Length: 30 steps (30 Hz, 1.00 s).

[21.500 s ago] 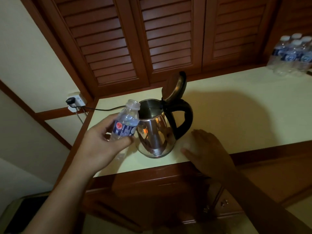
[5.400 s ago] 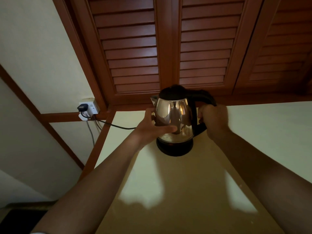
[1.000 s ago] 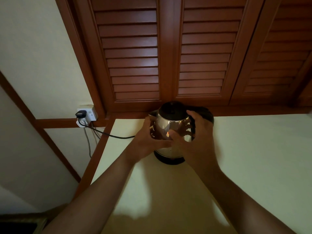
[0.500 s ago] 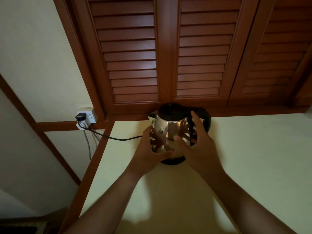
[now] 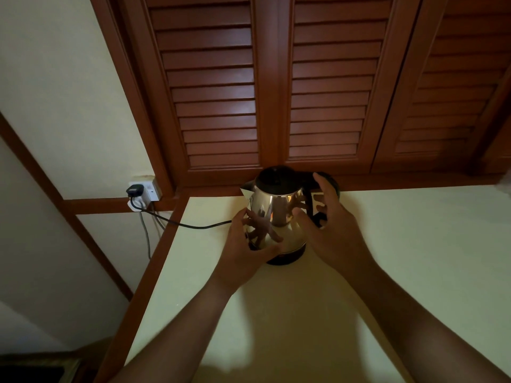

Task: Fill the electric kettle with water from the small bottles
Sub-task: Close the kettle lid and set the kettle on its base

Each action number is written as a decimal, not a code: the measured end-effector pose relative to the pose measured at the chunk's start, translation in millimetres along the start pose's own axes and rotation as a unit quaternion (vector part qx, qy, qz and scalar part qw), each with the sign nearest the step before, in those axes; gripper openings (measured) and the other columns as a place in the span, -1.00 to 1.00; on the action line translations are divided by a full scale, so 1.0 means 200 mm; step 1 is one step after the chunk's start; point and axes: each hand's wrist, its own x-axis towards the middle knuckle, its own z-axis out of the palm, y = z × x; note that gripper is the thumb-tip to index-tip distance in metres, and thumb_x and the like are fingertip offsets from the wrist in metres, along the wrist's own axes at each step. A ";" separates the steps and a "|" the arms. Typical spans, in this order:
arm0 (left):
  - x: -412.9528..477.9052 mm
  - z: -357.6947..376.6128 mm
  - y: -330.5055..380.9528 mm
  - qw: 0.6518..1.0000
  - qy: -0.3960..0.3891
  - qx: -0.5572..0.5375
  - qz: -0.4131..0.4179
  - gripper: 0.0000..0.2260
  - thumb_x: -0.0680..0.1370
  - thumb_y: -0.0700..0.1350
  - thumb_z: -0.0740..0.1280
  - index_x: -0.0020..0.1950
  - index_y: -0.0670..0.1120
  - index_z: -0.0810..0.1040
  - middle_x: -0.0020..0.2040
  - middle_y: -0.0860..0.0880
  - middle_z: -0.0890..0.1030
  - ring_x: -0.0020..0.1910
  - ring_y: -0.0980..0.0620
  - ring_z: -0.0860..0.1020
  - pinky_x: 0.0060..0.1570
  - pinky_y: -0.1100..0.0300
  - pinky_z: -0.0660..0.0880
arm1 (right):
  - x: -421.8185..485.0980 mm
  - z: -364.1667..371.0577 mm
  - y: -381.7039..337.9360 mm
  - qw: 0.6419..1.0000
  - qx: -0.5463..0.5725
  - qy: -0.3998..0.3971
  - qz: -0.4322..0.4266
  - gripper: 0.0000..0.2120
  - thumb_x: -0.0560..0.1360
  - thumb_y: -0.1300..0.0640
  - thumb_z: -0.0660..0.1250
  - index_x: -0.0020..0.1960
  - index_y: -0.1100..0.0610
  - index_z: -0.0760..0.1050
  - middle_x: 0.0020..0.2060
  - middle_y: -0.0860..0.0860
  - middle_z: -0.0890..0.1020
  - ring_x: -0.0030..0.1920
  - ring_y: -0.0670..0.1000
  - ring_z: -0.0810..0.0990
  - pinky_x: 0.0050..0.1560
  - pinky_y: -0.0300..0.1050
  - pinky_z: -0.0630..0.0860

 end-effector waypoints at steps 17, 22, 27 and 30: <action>-0.03 -0.02 0.02 1.000 -0.013 -0.008 0.002 -0.57 0.47 -0.19 0.58 0.25 0.02 0.50 0.20 -0.04 0.65 0.26 -0.03 0.62 0.15 0.06 0.64 | 0.16 -0.14 0.08 0.972 -0.203 0.069 -0.090 -0.42 0.51 -0.16 0.26 0.44 0.10 0.41 0.35 0.09 0.47 0.35 0.16 0.42 0.29 -0.09 0.30; -0.01 -0.02 0.02 1.000 -0.007 0.021 0.006 -0.51 0.45 -0.12 0.60 0.30 0.03 0.48 0.20 0.01 0.64 0.28 0.02 0.59 0.21 0.07 0.62 | 0.15 -0.13 0.07 0.983 -0.158 0.041 -0.086 -0.44 0.57 -0.02 0.35 0.51 0.09 0.34 0.41 0.05 0.45 0.41 0.07 0.40 0.40 -0.01 0.37; -0.01 -0.03 0.06 0.999 -0.008 0.009 -0.029 -0.47 0.45 -0.17 0.61 0.25 0.22 0.46 0.14 0.33 0.58 0.18 0.36 0.57 -0.05 0.44 0.56 | 0.14 -0.11 0.06 0.986 -0.149 0.040 -0.063 -0.40 0.57 -0.02 0.35 0.55 0.07 0.27 0.45 0.06 0.41 0.44 0.06 0.37 0.37 -0.15 0.27; -0.01 -0.04 0.08 0.999 -0.016 0.024 -0.029 -0.48 0.45 -0.21 0.61 0.18 0.24 0.47 0.13 0.43 0.55 0.17 0.41 0.55 -0.05 0.43 0.57 | 0.13 -0.09 0.03 0.987 -0.145 0.046 -0.060 -0.38 0.55 0.03 0.38 0.55 0.08 0.26 0.45 0.08 0.40 0.44 0.09 0.37 0.40 -0.08 0.33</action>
